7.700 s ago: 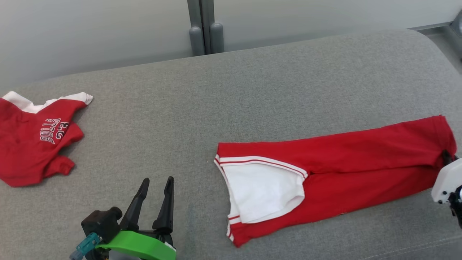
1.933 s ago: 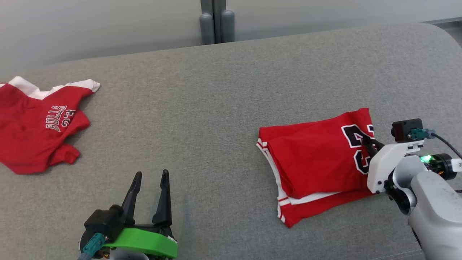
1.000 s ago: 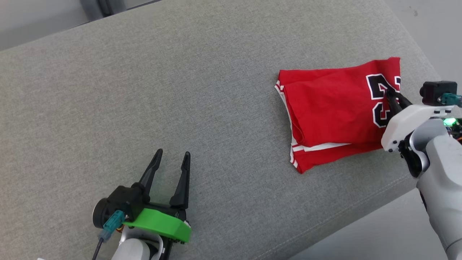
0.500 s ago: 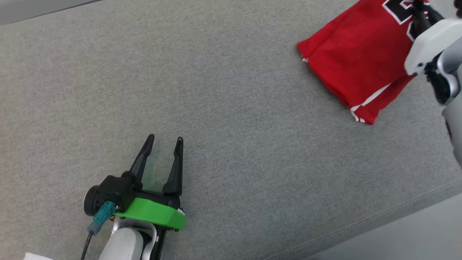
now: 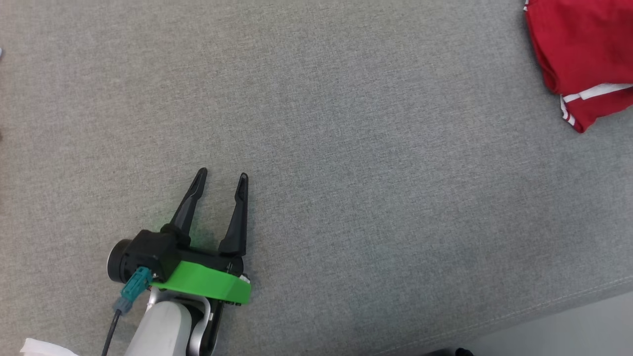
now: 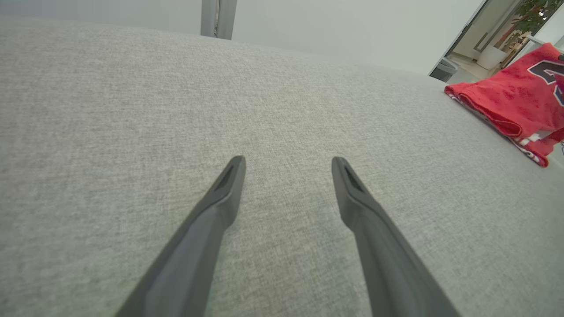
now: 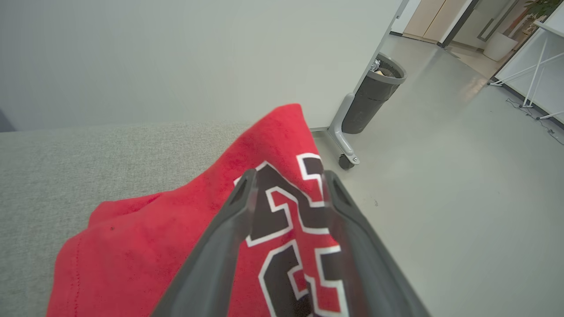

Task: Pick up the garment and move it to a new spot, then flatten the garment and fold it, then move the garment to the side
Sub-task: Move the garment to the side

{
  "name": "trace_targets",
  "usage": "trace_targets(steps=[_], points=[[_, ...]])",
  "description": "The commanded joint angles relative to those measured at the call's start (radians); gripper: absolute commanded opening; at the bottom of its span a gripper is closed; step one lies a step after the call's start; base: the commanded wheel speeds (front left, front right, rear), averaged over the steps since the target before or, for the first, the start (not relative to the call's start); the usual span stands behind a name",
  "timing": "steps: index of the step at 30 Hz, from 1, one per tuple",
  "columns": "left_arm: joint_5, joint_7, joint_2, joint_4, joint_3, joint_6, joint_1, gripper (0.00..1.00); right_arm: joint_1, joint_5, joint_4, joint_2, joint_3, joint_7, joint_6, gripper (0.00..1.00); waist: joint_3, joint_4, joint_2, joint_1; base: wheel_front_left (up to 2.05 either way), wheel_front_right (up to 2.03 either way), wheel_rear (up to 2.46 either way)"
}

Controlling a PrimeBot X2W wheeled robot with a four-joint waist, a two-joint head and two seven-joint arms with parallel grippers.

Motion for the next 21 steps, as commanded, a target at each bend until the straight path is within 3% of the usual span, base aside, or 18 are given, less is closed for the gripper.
trace_targets(steps=[1,7,13,21], points=[[0.007,0.0,0.006,-0.002,0.005,-0.003,-0.018,1.0,0.002,-0.016,0.013,0.01,-0.008,-0.022,-0.001,1.0,0.013,0.009,-0.0001,-0.0001,0.0,0.0,0.0],[0.01,0.0,0.007,0.001,0.008,-0.003,-0.016,1.0,0.016,-0.047,0.021,0.056,-0.027,-0.087,-0.001,1.0,0.008,0.001,-0.0001,-0.0001,0.0,0.0,0.0],[0.003,0.0,0.006,0.002,0.016,-0.003,-0.016,1.0,0.037,-0.054,-0.016,0.117,0.018,-0.102,-0.001,1.0,-0.023,-0.011,-0.0001,-0.0001,0.0,0.0,0.0],[-0.012,0.0,-0.007,0.021,0.062,-0.003,-0.034,1.0,0.112,-0.026,-0.112,0.188,0.079,-0.103,-0.001,1.0,-0.134,0.002,-0.0001,-0.0001,0.0,0.0,0.0]])
